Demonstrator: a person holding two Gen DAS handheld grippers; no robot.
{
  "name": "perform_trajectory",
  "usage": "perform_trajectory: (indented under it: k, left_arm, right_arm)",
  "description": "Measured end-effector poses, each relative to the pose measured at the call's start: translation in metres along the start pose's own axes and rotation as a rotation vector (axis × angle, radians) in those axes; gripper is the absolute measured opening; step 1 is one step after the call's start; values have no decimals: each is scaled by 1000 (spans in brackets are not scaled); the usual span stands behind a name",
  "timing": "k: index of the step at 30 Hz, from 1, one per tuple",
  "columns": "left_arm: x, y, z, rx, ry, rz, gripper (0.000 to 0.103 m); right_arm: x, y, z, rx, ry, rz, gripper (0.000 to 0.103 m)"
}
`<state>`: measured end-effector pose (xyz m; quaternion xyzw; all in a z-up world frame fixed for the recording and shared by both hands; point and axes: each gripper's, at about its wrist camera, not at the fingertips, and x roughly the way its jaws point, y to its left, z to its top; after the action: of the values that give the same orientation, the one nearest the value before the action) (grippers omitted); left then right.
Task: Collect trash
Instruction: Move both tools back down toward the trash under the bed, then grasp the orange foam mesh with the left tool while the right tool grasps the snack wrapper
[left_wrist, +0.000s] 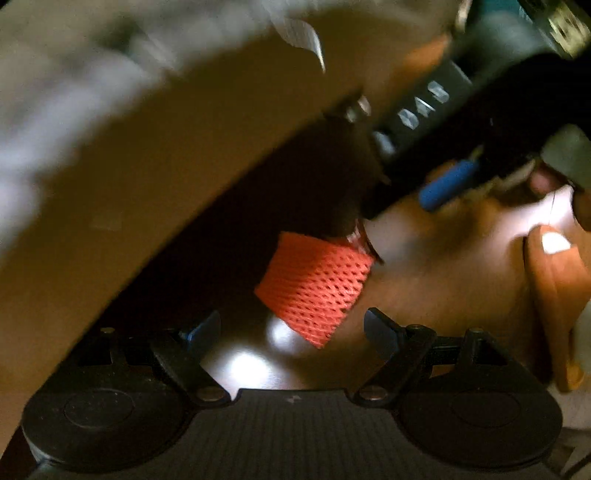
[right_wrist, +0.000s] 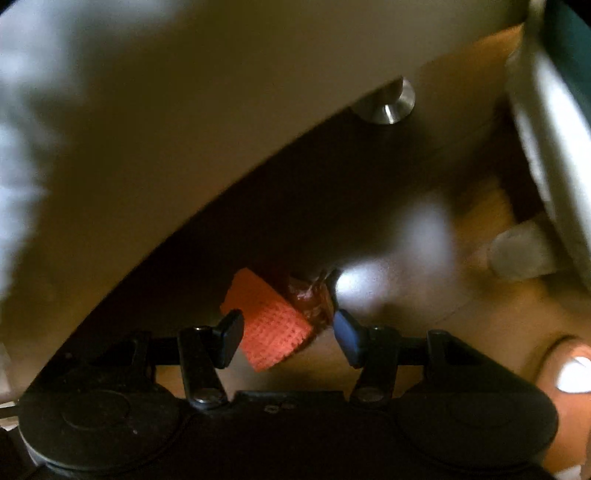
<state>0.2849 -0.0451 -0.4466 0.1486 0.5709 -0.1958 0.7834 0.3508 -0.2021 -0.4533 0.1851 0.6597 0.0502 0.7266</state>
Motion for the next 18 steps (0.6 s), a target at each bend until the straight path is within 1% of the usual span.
perform_trajectory:
  k: [3, 9, 14, 18]
  left_arm:
    - [22, -2, 2, 21, 16, -10, 85]
    - [57, -9, -2, 73, 32, -3, 85]
    - [75, -11, -2, 89, 35, 9, 75]
    - [83, -12, 1, 88, 39, 14, 62]
  right_arm:
    - [18, -4, 4, 5, 18, -8, 54]
    - [44, -6, 9, 5, 37, -6, 54]
    - [58, -2, 8, -11, 30, -17, 53]
    - [64, 2, 8, -20, 26, -17, 52]
